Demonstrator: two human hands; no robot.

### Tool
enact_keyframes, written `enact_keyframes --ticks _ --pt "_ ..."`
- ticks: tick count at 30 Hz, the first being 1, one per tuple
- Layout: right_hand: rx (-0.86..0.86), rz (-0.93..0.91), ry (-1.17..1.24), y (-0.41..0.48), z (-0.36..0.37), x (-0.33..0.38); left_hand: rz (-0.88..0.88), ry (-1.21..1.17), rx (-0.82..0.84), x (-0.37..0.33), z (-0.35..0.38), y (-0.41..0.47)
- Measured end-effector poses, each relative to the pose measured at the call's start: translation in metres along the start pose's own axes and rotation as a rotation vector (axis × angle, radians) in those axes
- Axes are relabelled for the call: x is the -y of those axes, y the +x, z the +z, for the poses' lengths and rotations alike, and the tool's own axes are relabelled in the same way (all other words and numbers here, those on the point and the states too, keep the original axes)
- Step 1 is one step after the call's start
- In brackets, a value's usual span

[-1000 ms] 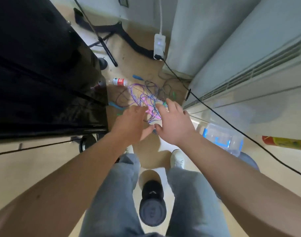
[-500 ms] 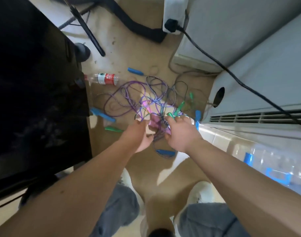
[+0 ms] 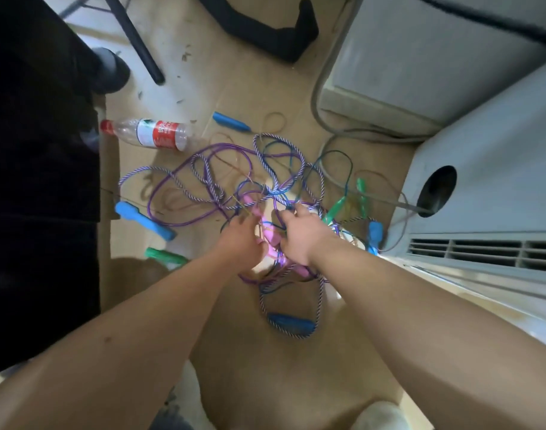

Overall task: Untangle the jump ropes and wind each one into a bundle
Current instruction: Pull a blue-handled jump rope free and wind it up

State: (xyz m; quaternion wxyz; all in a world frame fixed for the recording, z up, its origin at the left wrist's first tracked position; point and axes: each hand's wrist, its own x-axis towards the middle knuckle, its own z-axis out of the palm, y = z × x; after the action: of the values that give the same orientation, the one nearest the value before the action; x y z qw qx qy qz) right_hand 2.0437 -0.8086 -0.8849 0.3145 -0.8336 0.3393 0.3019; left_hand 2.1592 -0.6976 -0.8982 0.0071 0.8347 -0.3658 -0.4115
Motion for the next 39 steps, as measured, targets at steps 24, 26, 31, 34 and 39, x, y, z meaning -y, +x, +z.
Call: enact_keyframes --ticks 24,26,31,34,39 --pt "-0.282 -0.059 0.139 -0.064 0.037 0.002 0.006 -0.091 -0.001 0.011 0.019 -0.094" --pt "-0.324 -0.084 0.135 -0.087 0.028 0.004 0.019 -0.081 -0.007 0.008 0.014 -0.111" --pt "-0.48 -0.17 0.268 -0.157 0.005 0.017 0.108 -0.067 -0.024 -0.013 -0.011 -0.172" --pt "-0.519 -0.221 0.281 -0.207 -0.011 0.035 0.132 -0.097 -0.105 -0.023 -0.03 -0.215" --pt "-0.567 -0.325 0.186 -0.281 -0.037 0.064 0.212 -0.147 -0.185 -0.038 -0.065 -0.282"
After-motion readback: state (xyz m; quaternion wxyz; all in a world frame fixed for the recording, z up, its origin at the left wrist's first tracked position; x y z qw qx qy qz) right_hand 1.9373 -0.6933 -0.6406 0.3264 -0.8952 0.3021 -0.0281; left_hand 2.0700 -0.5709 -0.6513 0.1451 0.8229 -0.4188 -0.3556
